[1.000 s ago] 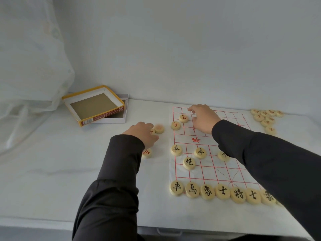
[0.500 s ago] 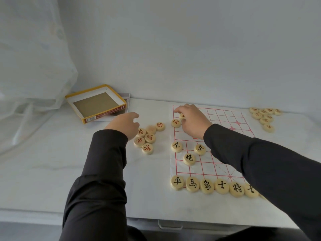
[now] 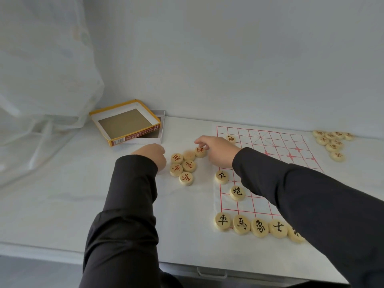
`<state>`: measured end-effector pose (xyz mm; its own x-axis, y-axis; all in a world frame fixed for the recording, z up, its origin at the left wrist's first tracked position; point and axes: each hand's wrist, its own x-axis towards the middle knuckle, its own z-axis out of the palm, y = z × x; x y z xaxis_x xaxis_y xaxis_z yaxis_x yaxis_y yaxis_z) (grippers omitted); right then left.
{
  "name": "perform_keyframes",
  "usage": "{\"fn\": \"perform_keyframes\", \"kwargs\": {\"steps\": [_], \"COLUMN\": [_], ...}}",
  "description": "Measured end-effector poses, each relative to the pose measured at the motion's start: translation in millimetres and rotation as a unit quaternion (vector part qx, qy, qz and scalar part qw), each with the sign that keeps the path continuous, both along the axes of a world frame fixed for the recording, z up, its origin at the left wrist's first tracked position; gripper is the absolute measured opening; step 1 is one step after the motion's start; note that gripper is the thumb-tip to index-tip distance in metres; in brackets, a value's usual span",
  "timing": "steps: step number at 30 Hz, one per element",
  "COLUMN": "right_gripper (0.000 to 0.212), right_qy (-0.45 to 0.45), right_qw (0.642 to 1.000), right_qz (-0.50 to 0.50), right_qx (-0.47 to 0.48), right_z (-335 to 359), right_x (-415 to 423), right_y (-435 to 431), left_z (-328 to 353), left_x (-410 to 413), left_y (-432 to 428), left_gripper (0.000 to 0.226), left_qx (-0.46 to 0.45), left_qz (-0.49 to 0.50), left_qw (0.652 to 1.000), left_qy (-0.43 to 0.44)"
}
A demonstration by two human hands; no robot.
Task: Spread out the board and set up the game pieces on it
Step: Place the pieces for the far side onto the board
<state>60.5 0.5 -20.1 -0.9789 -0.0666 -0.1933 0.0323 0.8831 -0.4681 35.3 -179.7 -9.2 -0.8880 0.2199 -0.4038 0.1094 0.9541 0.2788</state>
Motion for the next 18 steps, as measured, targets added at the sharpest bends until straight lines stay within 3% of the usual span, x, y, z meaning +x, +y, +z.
{"fn": "perform_keyframes", "kwargs": {"steps": [6,12,18], "right_gripper": [0.064,0.055,0.047], "right_qy": [0.174,0.168,0.136], "right_qw": [0.975,0.971,0.985], "right_qz": [-0.113,-0.151,-0.098], "right_qx": [-0.081,-0.082,-0.043], "right_z": [11,11,1], "right_x": [-8,-5,-4], "right_y": [23,50,44], "left_z": [-7,-8,-9], "left_x": [-3,-4,-3], "left_y": [4,8,9], "left_gripper": [0.052,0.050,0.049], "left_qx": [0.056,0.055,0.058], "left_qz": [-0.003,-0.008,-0.007], "left_qw": [0.998,0.998,0.998], "left_qy": [-0.004,-0.002,-0.002]}}
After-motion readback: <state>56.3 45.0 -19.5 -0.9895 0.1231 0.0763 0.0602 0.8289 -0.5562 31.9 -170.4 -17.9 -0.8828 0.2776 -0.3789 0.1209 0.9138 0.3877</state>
